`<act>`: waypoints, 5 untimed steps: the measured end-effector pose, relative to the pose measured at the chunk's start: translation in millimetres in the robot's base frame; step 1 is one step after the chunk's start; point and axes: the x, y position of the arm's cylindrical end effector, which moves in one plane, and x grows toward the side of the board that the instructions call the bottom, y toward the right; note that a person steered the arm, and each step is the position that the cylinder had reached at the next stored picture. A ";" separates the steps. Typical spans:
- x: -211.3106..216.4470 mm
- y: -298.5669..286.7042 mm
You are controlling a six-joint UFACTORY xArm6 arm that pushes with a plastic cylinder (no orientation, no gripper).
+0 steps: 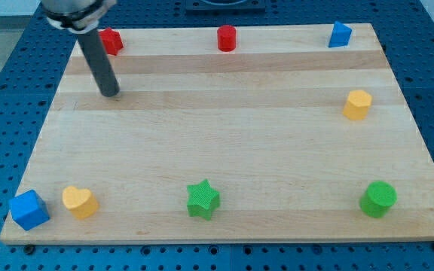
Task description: Keep your hand vertically below the yellow heart
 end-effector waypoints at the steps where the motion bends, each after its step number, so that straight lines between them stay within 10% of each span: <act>1: 25.4 30.2; 5: 133.1 63.6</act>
